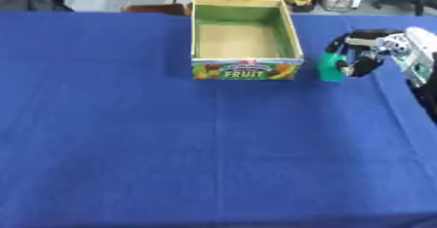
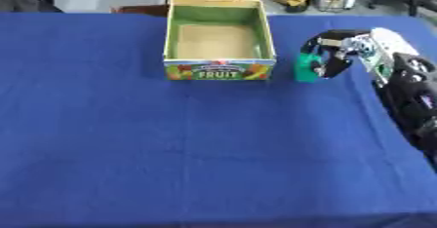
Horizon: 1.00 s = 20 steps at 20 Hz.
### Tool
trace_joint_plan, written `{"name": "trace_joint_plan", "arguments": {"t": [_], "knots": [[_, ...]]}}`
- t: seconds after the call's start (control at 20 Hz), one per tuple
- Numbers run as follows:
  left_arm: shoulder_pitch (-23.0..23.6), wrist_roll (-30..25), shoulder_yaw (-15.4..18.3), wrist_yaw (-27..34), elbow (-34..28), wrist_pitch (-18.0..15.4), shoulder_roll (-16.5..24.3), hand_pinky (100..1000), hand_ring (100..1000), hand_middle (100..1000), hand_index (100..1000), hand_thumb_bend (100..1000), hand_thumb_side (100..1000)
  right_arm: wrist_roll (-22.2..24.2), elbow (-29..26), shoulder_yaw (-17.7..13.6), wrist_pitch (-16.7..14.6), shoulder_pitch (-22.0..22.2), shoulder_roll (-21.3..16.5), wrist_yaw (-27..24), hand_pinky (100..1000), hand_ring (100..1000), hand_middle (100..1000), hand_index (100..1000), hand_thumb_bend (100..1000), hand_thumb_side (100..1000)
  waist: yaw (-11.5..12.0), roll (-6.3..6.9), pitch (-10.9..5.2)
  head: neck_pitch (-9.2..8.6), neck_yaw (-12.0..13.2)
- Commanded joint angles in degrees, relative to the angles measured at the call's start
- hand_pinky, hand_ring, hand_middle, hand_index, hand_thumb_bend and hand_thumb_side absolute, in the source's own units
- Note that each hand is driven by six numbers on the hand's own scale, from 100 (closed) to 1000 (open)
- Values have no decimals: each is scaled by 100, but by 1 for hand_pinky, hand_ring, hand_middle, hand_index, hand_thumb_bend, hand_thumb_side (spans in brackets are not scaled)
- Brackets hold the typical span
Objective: Pick up objects on the table and place them in the box.
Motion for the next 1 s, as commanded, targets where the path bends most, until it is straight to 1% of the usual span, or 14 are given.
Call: {"name": "trace_joint_plan", "arguments": {"t": [0.05,0.1,0.15,0.25,0.4,0.45,0.6,1.0], "knots": [[-37,-11,48,13,-108,-17,79,662,802,714,799,613,699,72,16,23,-29,-85,-74,52,679,823,846,918,291,100,4,17,-79,32,-4],[-36,-10,49,13,-108,-17,79,662,802,714,799,613,699,86,17,20,-34,-85,-75,45,678,821,844,918,319,100,3,17,-79,34,-4],[-35,-9,52,12,-109,-18,81,662,802,714,799,613,699,96,14,10,-41,-84,-79,17,678,819,843,919,383,117,3,17,-81,37,-2],[-29,-6,54,10,-108,-18,86,661,802,714,799,613,699,114,6,-6,-58,-90,-94,-62,677,816,841,921,467,165,-1,13,-87,46,-4],[-27,-5,54,11,-106,-19,85,662,802,714,799,614,699,148,0,-29,-57,-107,-105,-223,675,812,837,924,555,205,-7,0,-92,53,-10],[-27,-7,53,11,-106,-19,85,662,802,714,799,614,699,166,-4,-27,-52,-115,-108,-265,675,812,837,924,570,210,-8,-5,-94,56,-9],[-22,-7,57,10,-105,-20,91,662,803,714,799,614,699,192,-34,-46,-25,-135,-123,-357,673,806,834,926,596,236,-13,-10,-101,69,-7],[-14,-7,61,8,-102,-22,102,662,803,714,799,614,699,200,-79,-121,105,-208,-155,-500,673,803,830,925,572,248,-30,-49,-126,91,-16]]}}
